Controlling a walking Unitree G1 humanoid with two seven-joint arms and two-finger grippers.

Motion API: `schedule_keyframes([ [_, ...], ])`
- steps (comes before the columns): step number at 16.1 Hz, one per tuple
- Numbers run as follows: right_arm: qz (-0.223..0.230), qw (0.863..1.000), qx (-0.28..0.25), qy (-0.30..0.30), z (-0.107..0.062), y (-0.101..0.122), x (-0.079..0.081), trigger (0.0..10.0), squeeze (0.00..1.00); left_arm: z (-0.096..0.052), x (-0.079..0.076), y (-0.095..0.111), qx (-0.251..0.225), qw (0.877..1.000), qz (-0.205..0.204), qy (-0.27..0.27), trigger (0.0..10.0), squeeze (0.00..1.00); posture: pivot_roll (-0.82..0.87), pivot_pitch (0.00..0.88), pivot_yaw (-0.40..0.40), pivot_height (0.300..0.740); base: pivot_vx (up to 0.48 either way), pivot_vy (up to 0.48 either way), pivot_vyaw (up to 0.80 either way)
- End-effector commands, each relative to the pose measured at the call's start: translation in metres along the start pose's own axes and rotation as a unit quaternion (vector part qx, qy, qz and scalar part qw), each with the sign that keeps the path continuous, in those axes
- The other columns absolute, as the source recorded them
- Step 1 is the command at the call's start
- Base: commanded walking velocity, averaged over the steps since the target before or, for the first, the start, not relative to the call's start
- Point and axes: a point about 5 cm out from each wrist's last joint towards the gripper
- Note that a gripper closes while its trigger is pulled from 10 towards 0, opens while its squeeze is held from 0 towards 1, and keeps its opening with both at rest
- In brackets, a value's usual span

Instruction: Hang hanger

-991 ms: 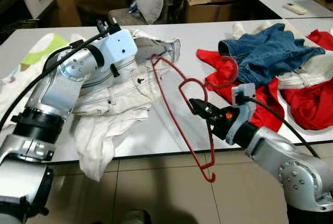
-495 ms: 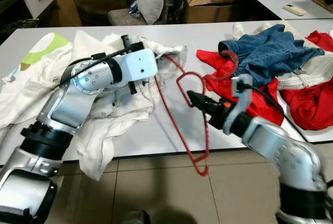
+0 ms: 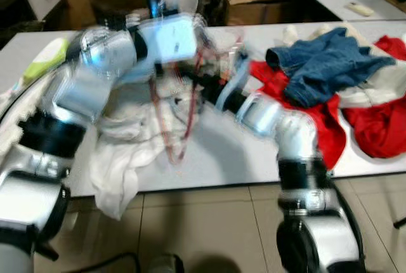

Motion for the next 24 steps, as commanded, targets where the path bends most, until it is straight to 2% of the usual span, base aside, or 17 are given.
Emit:
schedule_keyframes([
  [1,0.046,0.997,-0.033,0.050,0.013,0.004,0.017,10.0,0.00,-0.003,0.020,0.016,-0.029,0.999,0.023,0.026,4.1,0.00,0.00,0.000,0.042,0.740,0.000,0.000,0.00],
  [2,0.049,0.997,-0.041,0.042,0.014,0.005,0.013,10.0,0.00,-0.006,0.031,0.020,-0.033,0.998,0.024,0.040,4.4,0.00,0.01,0.000,0.046,0.740,0.000,0.000,0.00],
  [3,0.028,0.999,-0.030,0.010,0.011,-0.002,0.001,10.0,0.00,-0.009,0.031,0.019,-0.028,0.999,0.021,0.037,4.6,0.00,0.01,0.000,0.048,0.740,0.000,0.000,0.00],
  [5,-0.039,0.994,0.017,-0.101,-0.004,-0.026,-0.035,10.0,0.00,-0.011,0.009,0.002,0.003,1.000,-0.017,0.001,4.6,0.00,0.01,0.000,0.064,0.740,0.000,0.000,0.00],
  [7,-0.059,0.986,0.002,-0.157,-0.018,-0.029,-0.055,10.0,0.00,-0.014,-0.005,-0.005,0.009,0.996,-0.087,-0.013,4.7,0.00,0.01,0.000,0.073,0.740,0.000,0.000,0.00],
  [8,-0.057,0.985,-0.006,-0.162,-0.019,-0.028,-0.057,10.0,0.00,-0.015,-0.007,-0.006,0.009,0.995,-0.098,-0.016,4.7,0.00,0.01,0.000,0.076,0.740,0.000,0.000,0.00],
  [10,-0.004,0.977,-0.097,-0.188,-0.032,-0.012,-0.068,10.0,0.00,-0.020,-0.035,-0.017,0.018,0.986,-0.153,-0.068,4.4,0.00,0.01,0.000,0.079,0.740,0.000,0.000,0.00],
  [12,0.047,0.970,-0.154,-0.184,-0.040,-0.003,-0.072,10.0,0.00,-0.024,-0.055,-0.018,0.011,0.976,-0.189,-0.104,4.4,0.00,0.01,0.000,0.081,0.740,0.000,0.000,0.00],
  [14,0.088,0.966,-0.178,-0.168,-0.038,-0.002,-0.071,10.0,0.00,-0.019,-0.064,0.008,-0.056,0.949,-0.280,-0.137,4.8,0.00,0.01,0.000,0.081,0.740,0.000,0.000,0.00],
  [15,0.106,0.965,-0.180,-0.159,-0.031,-0.003,-0.069,10.0,0.00,-0.014,-0.064,0.026,-0.100,0.924,-0.336,-0.149,5.3,0.00,0.02,0.000,0.085,0.740,0.000,0.000,0.00],
  [16,0.119,0.965,-0.177,-0.151,-0.023,-0.003,-0.066,10.0,0.00,-0.008,-0.060,0.040,-0.135,0.903,-0.378,-0.153,5.2,0.00,0.02,0.000,0.087,0.740,0.000,0.000,0.00],
  [17,0.127,0.965,-0.176,-0.144,-0.015,-0.003,-0.062,10.0,0.00,0.000,-0.051,0.051,-0.162,0.887,-0.410,-0.140,5.3,0.00,0.02,0.000,0.088,0.740,0.000,0.000,0.00],
  [18,0.135,0.966,-0.175,-0.137,-0.006,-0.001,-0.058,10.0,0.00,0.009,-0.042,0.059,-0.178,0.878,-0.426,-0.126,6.7,0.00,0.02,0.000,0.088,0.740,0.000,0.000,0.00],
  [19,0.140,0.967,-0.171,-0.125,0.007,0.000,-0.050,10.0,0.00,0.020,-0.026,0.071,-0.201,0.859,-0.460,-0.104,7.6,0.00,0.02,0.000,0.092,0.740,0.000,0.000,0.00],
  [20,0.142,0.968,-0.167,-0.120,0.011,0.000,-0.046,10.0,0.00,0.023,-0.019,0.074,-0.209,0.850,-0.474,-0.099,8.0,0.00,0.02,0.000,0.096,0.740,0.000,0.000,0.00],
  [23,0.187,0.967,-0.150,-0.087,0.027,-0.002,-0.034,10.0,0.00,0.034,0.011,0.078,-0.211,0.788,-0.578,-0.043,8.0,0.00,0.01,0.000,0.111,0.740,0.000,0.000,0.00],
  [24,0.194,0.968,-0.127,-0.093,0.032,-0.008,-0.033,10.0,0.00,0.036,0.018,0.071,-0.196,0.800,-0.566,-0.008,8.6,0.00,0.01,0.000,0.116,0.740,0.000,0.000,0.00],
])
Point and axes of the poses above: a point about 5 cm out from each wrist's last joint towards the gripper, its own z axis pointing out of the wrist towards the gripper, its own y axis along the axis of the wrist's last joint, x = y × z, and after that the axes turned 3 degrees about z, right-handed
